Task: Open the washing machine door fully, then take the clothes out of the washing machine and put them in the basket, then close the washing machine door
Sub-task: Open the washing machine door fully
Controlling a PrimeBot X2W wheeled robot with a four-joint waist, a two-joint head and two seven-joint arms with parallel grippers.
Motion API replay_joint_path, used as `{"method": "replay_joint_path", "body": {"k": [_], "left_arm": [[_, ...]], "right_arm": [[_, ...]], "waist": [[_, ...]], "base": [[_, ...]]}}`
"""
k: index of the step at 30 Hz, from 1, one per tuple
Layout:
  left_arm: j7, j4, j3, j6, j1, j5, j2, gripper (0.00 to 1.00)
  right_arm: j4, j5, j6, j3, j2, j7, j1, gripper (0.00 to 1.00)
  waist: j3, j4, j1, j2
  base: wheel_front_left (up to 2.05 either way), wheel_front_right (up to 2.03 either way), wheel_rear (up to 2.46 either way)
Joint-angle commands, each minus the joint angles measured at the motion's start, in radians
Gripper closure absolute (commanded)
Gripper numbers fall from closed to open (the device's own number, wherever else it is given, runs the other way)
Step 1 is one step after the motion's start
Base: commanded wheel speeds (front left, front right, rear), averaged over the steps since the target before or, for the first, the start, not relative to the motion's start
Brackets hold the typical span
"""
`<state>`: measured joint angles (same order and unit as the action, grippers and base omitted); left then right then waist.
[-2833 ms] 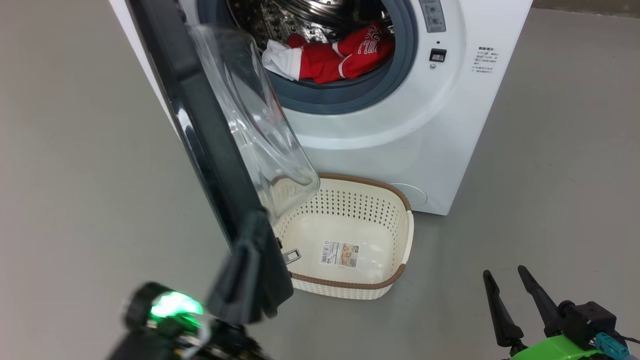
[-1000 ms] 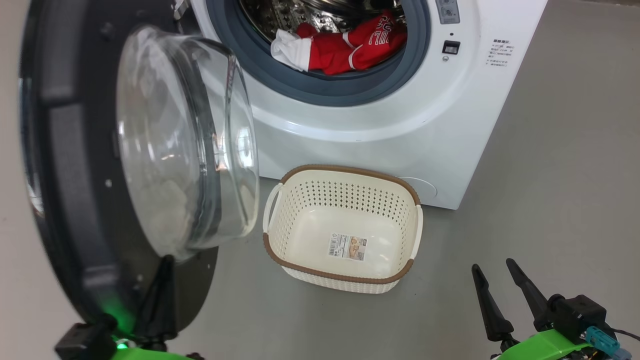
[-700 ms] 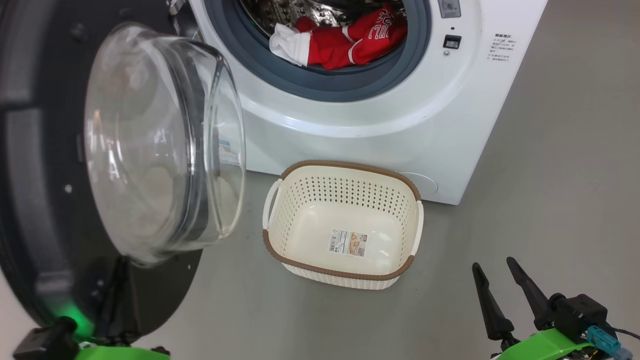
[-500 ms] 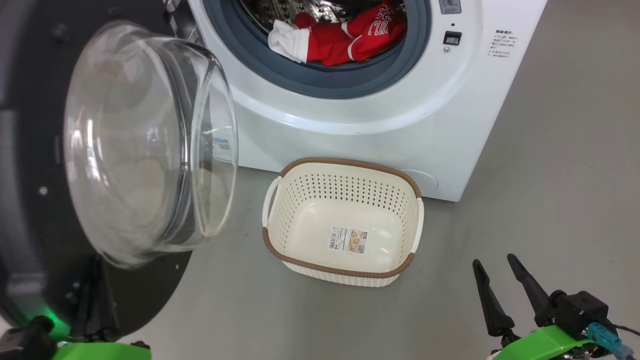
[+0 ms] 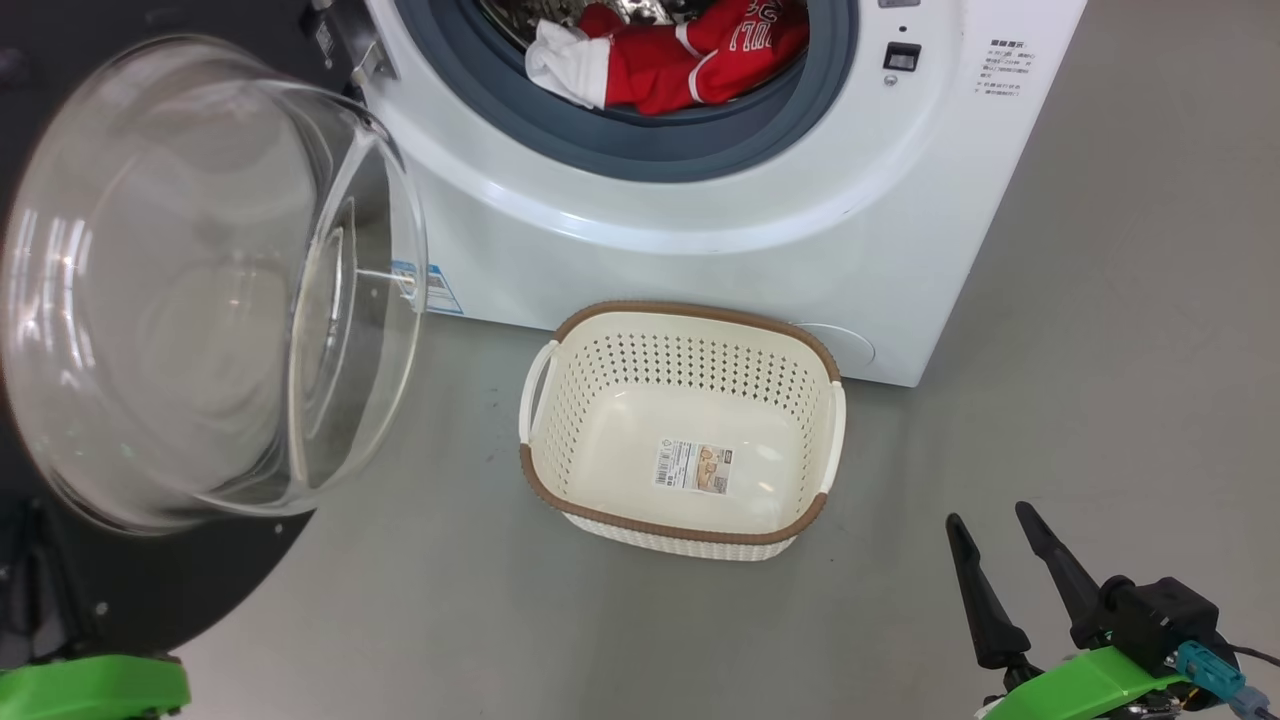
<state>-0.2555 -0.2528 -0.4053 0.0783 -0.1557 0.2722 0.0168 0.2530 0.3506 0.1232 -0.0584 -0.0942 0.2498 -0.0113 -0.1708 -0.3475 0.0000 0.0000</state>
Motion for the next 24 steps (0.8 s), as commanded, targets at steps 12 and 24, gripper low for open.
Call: {"method": "replay_joint_path", "body": {"k": [12,24], "left_arm": [[-0.006,-0.073,-0.211,0.021,-0.134,-0.095,0.058,1.0],[-0.006,-0.164,-0.299,0.042,-0.227,-0.15,0.112,1.0]], "right_arm": [[-0.025,-0.007,0.008,-0.036,-0.02,0.012,0.043,0.0],[-0.027,-0.014,0.008,-0.033,-0.027,0.012,0.05,0.0]], "waist": [[-0.014,0.012,0.0,0.0],[-0.039,0.019,0.0,0.0]], "base": [[0.0,0.0,0.0],[0.0,0.0,0.0]]}}
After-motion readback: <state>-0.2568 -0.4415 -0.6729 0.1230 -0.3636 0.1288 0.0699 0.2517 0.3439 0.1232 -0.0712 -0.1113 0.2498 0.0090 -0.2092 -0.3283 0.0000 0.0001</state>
